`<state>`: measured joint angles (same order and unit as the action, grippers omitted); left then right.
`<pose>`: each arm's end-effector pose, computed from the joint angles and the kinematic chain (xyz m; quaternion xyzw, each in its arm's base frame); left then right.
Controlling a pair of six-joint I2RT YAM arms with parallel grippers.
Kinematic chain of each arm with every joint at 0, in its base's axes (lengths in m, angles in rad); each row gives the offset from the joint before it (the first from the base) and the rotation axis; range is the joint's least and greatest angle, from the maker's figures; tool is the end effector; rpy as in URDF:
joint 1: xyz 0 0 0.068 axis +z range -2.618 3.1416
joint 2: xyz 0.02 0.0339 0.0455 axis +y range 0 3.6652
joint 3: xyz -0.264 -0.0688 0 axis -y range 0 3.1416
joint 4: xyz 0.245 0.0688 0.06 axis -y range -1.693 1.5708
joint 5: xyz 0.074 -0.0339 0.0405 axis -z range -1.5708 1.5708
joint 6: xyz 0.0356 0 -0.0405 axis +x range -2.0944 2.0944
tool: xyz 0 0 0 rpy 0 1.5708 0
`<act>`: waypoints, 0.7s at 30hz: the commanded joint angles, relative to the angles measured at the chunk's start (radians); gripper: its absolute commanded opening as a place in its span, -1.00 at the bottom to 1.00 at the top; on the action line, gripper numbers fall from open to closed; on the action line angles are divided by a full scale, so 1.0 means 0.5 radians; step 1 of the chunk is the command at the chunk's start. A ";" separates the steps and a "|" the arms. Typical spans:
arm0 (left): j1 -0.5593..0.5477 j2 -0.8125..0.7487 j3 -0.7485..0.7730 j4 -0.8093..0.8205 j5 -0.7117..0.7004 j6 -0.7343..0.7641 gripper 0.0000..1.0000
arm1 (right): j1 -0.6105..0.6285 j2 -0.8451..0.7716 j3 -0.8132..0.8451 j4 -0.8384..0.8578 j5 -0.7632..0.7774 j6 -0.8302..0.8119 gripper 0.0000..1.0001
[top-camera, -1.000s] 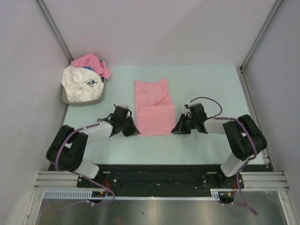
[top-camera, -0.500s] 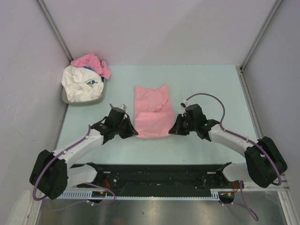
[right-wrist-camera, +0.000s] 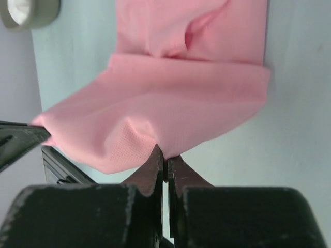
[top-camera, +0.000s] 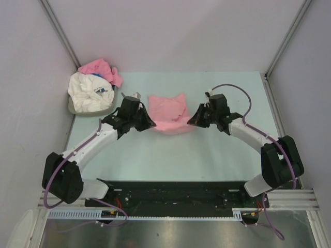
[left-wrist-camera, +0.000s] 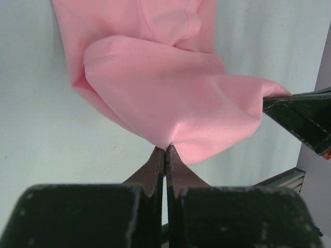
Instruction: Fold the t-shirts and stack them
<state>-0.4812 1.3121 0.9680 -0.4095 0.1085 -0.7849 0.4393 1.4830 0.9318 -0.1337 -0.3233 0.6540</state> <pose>0.2492 -0.1345 0.2677 -0.1173 0.9090 -0.2748 0.2904 0.2852 0.1465 0.2311 0.0270 0.8940 0.3441 0.2858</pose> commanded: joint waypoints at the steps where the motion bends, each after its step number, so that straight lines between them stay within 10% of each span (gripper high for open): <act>1: 0.070 0.115 0.159 0.027 0.044 0.021 -0.99 | -0.062 0.160 0.274 0.123 -0.099 0.002 -1.00; 21: 0.379 0.720 0.690 0.061 0.169 -0.001 -1.00 | -0.164 1.010 1.351 0.013 -0.261 0.066 -1.00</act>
<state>-0.3202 1.6321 1.2400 -0.4023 0.1635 -0.7853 0.3603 1.9301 1.4895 -0.1097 -0.4309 0.6811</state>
